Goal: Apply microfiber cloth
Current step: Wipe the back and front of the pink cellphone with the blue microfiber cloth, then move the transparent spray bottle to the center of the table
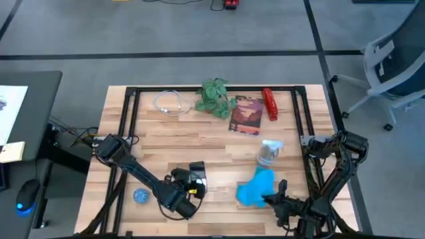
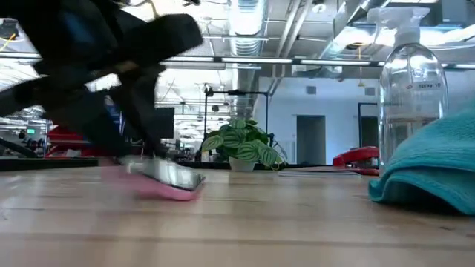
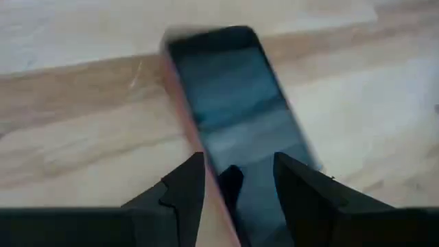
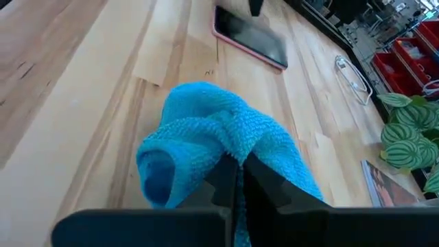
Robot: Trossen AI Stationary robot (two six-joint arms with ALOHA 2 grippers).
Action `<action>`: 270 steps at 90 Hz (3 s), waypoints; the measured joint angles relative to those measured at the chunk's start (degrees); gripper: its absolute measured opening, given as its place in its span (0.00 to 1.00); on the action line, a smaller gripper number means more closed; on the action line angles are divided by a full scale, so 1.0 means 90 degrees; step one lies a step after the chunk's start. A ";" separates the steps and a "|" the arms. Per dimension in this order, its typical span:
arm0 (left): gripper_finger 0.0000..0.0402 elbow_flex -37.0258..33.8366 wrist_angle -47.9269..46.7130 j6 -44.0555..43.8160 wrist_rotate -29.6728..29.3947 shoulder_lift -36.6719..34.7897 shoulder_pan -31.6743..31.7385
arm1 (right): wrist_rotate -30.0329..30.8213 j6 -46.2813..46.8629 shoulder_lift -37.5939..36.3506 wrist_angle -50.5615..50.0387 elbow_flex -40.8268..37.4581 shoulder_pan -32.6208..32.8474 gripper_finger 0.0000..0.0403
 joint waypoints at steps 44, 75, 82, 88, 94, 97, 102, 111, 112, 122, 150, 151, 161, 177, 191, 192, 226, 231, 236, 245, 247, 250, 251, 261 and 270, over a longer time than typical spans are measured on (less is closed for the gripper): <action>0.37 -0.0005 0.1731 0.2202 -0.0816 0.0006 -0.0154 | -0.1927 0.0675 -0.0895 -0.1192 -0.0002 0.0021 0.00; 0.33 -0.0005 0.3172 0.4272 -0.1276 0.0007 0.0206 | -0.3557 0.3030 -0.1148 -0.1645 -0.0805 0.0833 0.03; 0.33 -0.0005 0.3097 0.4271 -0.1356 0.0012 0.0268 | -0.3553 0.3302 -0.1263 -0.1593 -0.0792 0.0943 0.09; 0.33 -0.0005 0.3139 0.4278 -0.1355 0.0012 0.0342 | -0.3587 0.3338 -0.1463 -0.1599 -0.0792 0.0969 0.16; 0.33 -0.0005 0.3230 0.4272 -0.1289 0.0007 0.0413 | -0.3717 0.3164 -0.1795 -0.1597 -0.0792 0.0957 0.24; 0.33 -0.0005 0.3239 0.4276 -0.1174 -0.0007 0.0456 | -0.3795 0.2995 -0.2015 -0.1599 -0.0792 0.0950 0.29; 0.33 -0.0005 0.3325 0.4409 -0.0972 -0.0032 0.0532 | -0.3864 0.2616 -0.2434 -0.1567 -0.0792 0.0978 0.37; 0.33 -0.0010 0.3300 0.4795 -0.0847 -0.0191 0.0655 | -0.3866 0.1763 -0.3348 -0.1301 -0.0785 0.1113 0.52; 0.33 -0.0010 0.3295 0.4838 -0.0840 -0.0222 0.0676 | -0.3867 0.1664 -0.3458 -0.1284 -0.0784 0.1129 0.54; 0.30 -0.0007 0.3175 0.5548 -0.0775 -0.0586 0.1007 | -0.3662 0.0845 -0.4568 -0.1339 -0.0834 0.1269 0.64; 0.05 -0.0128 0.2883 0.7218 -0.0742 -0.1440 0.2089 | -0.1819 0.0021 -0.7917 -0.1464 -0.1961 0.1037 0.67; 0.04 -0.0177 0.2894 0.7232 -0.0763 -0.1476 0.2097 | -0.1751 0.0029 -0.8009 -0.1465 -0.2010 0.1021 0.67; 0.01 -0.0967 0.3119 0.7152 -0.0809 -0.2019 0.2115 | -0.1214 -0.0014 -0.8598 -0.1539 -0.2514 0.0801 0.67; 0.00 -0.2809 0.4793 0.6819 -0.0827 -0.3031 0.1935 | -0.0221 -0.0075 -0.8763 -0.1849 -0.2656 0.0255 0.67; 0.01 -0.3939 0.6598 0.6825 -0.0867 -0.3416 0.1782 | -0.0086 -0.0665 -0.8752 -0.1346 -0.2662 -0.0305 0.67; 0.01 -0.3990 0.6683 0.6840 -0.0875 -0.3417 0.1779 | -0.0107 -0.0720 -0.8752 -0.1282 -0.2663 -0.0342 0.67; 0.06 -0.4289 0.7396 0.7416 -0.0954 -0.3317 0.1715 | -0.1405 -0.2285 -0.8276 0.0511 -0.2662 -0.2063 0.63; 0.09 -0.4286 0.7564 0.7527 -0.1006 -0.3319 0.1712 | -0.1556 -0.2468 -0.8090 0.0641 -0.2662 -0.2423 0.60; 0.13 -0.4286 0.7601 0.7568 -0.1051 -0.3322 0.1713 | -0.1763 -0.2619 -0.7935 0.0801 -0.2662 -0.2761 0.57; 0.20 -0.4286 0.7582 0.7570 -0.1070 -0.3320 0.1692 | -0.2189 -0.2892 -0.7702 0.1149 -0.2662 -0.3316 0.50; 0.21 -0.4286 0.7588 0.7570 -0.1069 -0.3320 0.1689 | -0.2275 -0.2941 -0.7663 0.1197 -0.2662 -0.3432 0.49; 0.23 -0.4286 0.7588 0.7562 -0.1068 -0.3320 0.1688 | -0.2426 -0.3017 -0.7620 0.1249 -0.2662 -0.3592 0.46; 0.23 -0.4286 0.7585 0.7554 -0.1067 -0.3320 0.1687 | -0.2492 -0.3032 -0.7605 0.1267 -0.2662 -0.3644 0.45; 0.27 -0.4286 0.7543 0.7539 -0.1068 -0.3320 0.1651 | -0.3029 -0.3084 -0.7425 0.1607 -0.2660 -0.4180 0.31; 0.28 -0.4286 0.7538 0.7541 -0.1068 -0.3320 0.1651 | -0.3232 -0.3217 -0.7171 0.1968 -0.2654 -0.4577 0.27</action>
